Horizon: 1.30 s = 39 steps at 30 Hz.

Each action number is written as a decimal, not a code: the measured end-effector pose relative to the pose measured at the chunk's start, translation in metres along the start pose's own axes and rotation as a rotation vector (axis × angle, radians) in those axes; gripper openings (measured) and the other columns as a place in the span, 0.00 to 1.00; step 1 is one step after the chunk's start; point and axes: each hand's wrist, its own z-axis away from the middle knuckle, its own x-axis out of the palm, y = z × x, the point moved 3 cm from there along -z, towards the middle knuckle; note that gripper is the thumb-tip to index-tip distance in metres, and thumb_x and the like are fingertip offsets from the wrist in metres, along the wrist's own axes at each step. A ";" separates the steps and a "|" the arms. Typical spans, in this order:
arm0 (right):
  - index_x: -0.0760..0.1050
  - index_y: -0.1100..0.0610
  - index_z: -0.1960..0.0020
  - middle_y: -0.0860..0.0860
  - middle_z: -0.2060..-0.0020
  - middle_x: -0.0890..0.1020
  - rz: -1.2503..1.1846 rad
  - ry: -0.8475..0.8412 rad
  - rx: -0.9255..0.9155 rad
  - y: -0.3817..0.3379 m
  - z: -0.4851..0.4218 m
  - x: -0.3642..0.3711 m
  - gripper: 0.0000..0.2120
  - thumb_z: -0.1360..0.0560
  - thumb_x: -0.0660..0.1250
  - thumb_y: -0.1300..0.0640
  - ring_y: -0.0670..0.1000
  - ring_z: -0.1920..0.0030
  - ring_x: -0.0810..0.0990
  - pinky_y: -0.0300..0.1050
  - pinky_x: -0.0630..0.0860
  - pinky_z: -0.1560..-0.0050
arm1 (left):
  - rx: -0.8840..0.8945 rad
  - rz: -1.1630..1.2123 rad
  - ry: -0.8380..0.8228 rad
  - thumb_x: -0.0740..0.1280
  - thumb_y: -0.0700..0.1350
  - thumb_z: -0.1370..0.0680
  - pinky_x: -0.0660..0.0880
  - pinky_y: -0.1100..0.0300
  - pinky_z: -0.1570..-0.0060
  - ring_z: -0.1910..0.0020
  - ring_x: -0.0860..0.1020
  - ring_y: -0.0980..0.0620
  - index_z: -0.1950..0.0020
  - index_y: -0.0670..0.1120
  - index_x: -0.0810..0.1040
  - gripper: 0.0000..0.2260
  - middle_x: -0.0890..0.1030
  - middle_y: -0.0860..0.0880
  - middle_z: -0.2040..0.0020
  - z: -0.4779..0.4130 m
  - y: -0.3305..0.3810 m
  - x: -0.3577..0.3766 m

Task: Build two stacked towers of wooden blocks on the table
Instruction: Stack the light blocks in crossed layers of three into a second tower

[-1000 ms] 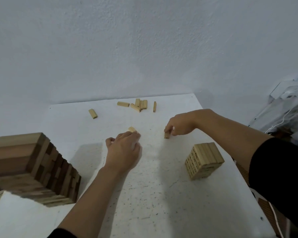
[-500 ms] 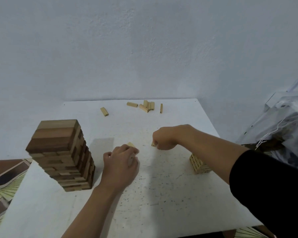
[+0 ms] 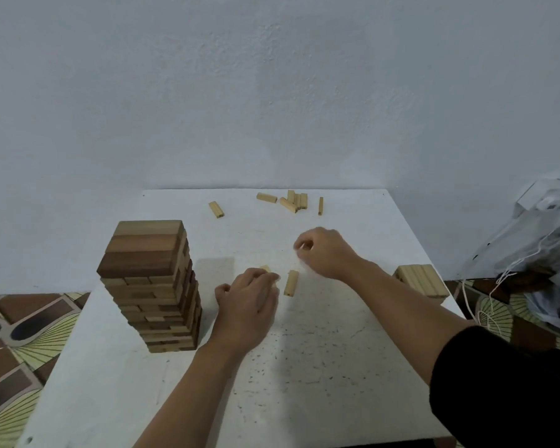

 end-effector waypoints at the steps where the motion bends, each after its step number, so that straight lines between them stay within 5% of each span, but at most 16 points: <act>1: 0.82 0.57 0.43 0.51 0.49 0.83 -0.067 0.102 0.037 0.004 -0.007 0.001 0.11 0.21 0.63 0.59 0.50 0.49 0.80 0.47 0.79 0.45 | -0.002 -0.041 0.019 0.61 0.52 0.17 0.61 0.46 0.31 0.35 0.71 0.55 0.34 0.58 0.78 0.13 0.76 0.59 0.36 -0.002 0.001 -0.001; 5: 0.75 0.56 0.31 0.54 0.35 0.77 -0.035 0.227 0.045 0.013 -0.041 0.014 0.18 0.19 0.60 0.59 0.54 0.37 0.75 0.54 0.74 0.37 | 0.040 -0.013 0.093 0.59 0.55 0.17 0.60 0.55 0.41 0.39 0.71 0.60 0.38 0.58 0.80 0.13 0.74 0.62 0.41 -0.003 -0.001 -0.002; 12: 0.62 0.53 0.22 0.52 0.25 0.64 0.350 0.110 0.003 0.011 -0.096 0.014 0.23 0.17 0.54 0.57 0.59 0.29 0.63 0.58 0.69 0.37 | 0.079 -0.009 0.102 0.56 0.58 0.17 0.66 0.49 0.39 0.41 0.73 0.56 0.40 0.56 0.81 0.17 0.76 0.58 0.42 -0.005 -0.003 -0.001; 21: 0.75 0.58 0.43 0.49 0.26 0.64 0.490 0.063 0.013 0.022 -0.119 0.043 0.13 0.18 0.53 0.57 0.57 0.28 0.58 0.58 0.65 0.37 | 0.131 -0.138 0.031 0.58 0.56 0.17 0.67 0.49 0.42 0.38 0.72 0.54 0.32 0.66 0.74 0.14 0.73 0.56 0.39 -0.002 -0.002 -0.003; 31: 0.80 0.62 0.41 0.52 0.38 0.72 0.389 0.243 -0.068 0.018 -0.109 0.044 0.14 0.18 0.58 0.60 0.52 0.38 0.71 0.52 0.63 0.45 | 0.153 -0.163 0.059 0.62 0.55 0.19 0.67 0.49 0.43 0.38 0.72 0.53 0.38 0.63 0.80 0.12 0.73 0.55 0.39 -0.003 -0.004 0.000; 39: 0.79 0.59 0.37 0.51 0.32 0.73 0.338 0.262 -0.019 0.022 -0.080 0.047 0.15 0.18 0.58 0.60 0.54 0.34 0.69 0.53 0.66 0.40 | 0.135 -0.183 0.054 0.61 0.55 0.19 0.64 0.54 0.43 0.39 0.71 0.56 0.38 0.64 0.79 0.12 0.72 0.57 0.40 -0.003 -0.004 0.002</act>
